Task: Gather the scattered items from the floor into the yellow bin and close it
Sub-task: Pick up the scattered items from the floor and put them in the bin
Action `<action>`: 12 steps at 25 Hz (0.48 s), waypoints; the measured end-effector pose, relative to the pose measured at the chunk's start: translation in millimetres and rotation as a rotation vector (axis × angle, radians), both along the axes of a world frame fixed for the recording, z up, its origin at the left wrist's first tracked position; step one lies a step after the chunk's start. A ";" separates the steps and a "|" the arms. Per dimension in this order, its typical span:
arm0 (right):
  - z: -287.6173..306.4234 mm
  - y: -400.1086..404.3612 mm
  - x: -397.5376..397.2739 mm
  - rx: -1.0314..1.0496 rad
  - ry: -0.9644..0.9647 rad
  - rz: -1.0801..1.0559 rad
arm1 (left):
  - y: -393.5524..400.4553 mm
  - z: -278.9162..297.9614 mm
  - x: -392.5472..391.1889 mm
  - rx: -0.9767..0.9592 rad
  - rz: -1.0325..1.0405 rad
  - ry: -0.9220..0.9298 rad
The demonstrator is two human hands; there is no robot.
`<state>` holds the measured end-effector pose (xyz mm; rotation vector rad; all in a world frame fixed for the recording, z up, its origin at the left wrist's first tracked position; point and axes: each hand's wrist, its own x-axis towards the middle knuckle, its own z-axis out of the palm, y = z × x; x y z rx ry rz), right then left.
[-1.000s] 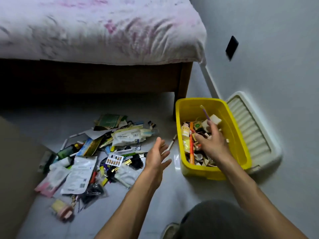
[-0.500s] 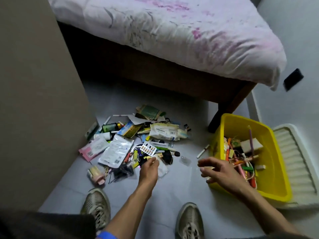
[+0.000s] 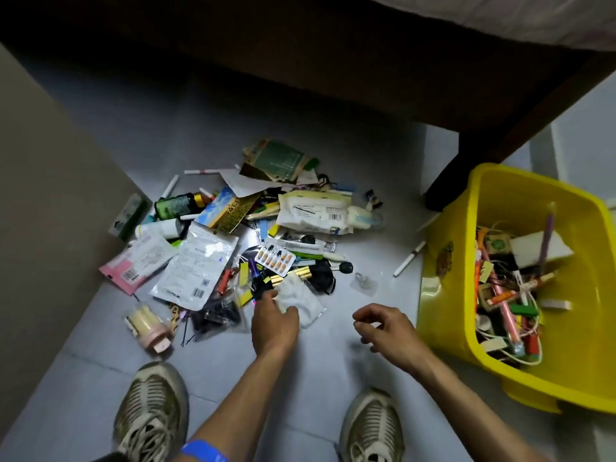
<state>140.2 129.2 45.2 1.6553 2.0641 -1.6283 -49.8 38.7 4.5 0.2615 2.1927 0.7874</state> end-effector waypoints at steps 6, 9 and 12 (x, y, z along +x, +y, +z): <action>-16.3 17.8 -21.5 0.080 -0.110 0.097 | 13.2 -24.8 -0.9 -0.185 -0.035 0.129; -37.6 25.5 -51.5 0.308 -0.165 0.147 | 19.1 -37.7 -7.6 -0.001 0.023 0.044; -63.8 29.8 -79.9 0.318 -0.104 0.019 | 3.4 -41.9 -17.1 0.161 0.149 -0.076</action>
